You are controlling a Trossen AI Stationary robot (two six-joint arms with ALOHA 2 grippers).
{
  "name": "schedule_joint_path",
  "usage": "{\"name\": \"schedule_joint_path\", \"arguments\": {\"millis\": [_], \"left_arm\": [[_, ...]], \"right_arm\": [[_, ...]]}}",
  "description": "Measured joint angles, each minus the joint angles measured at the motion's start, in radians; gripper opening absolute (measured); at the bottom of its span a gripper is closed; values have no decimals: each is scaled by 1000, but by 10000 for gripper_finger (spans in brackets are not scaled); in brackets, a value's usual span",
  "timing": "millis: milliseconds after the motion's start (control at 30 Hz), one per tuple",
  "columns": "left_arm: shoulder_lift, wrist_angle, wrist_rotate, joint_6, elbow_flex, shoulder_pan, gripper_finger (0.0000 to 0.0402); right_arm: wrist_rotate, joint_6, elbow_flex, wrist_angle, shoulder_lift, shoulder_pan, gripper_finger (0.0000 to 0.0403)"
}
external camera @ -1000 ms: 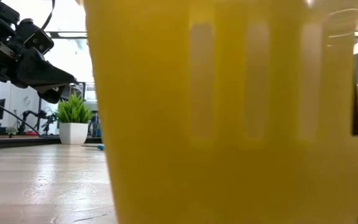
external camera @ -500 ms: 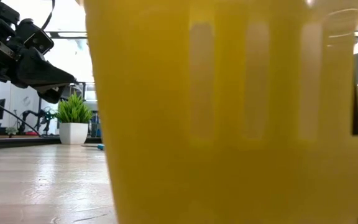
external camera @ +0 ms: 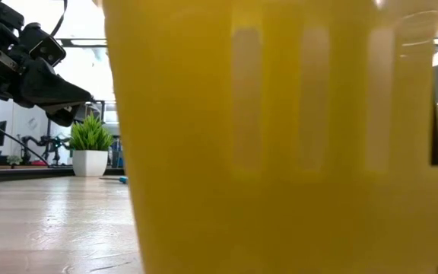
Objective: Pick & Place Paint Supplies
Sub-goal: Put the silver brush into the white bin
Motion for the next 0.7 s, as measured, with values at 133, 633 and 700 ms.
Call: {"name": "schedule_joint_path", "arguments": {"millis": [133, 633, 700], "left_arm": [[0, 0, 0, 0, 0, 0, 0], [0, 0, 0, 0, 0, 0, 0], [0, 0, 0, 0, 0, 0, 0]], "right_arm": [[49, -28, 33, -63, -42, -7, 72], [370, -541, -60, -203, -327, -179, 72], [370, -720, -102, -192, -351, -239, 72]]}}
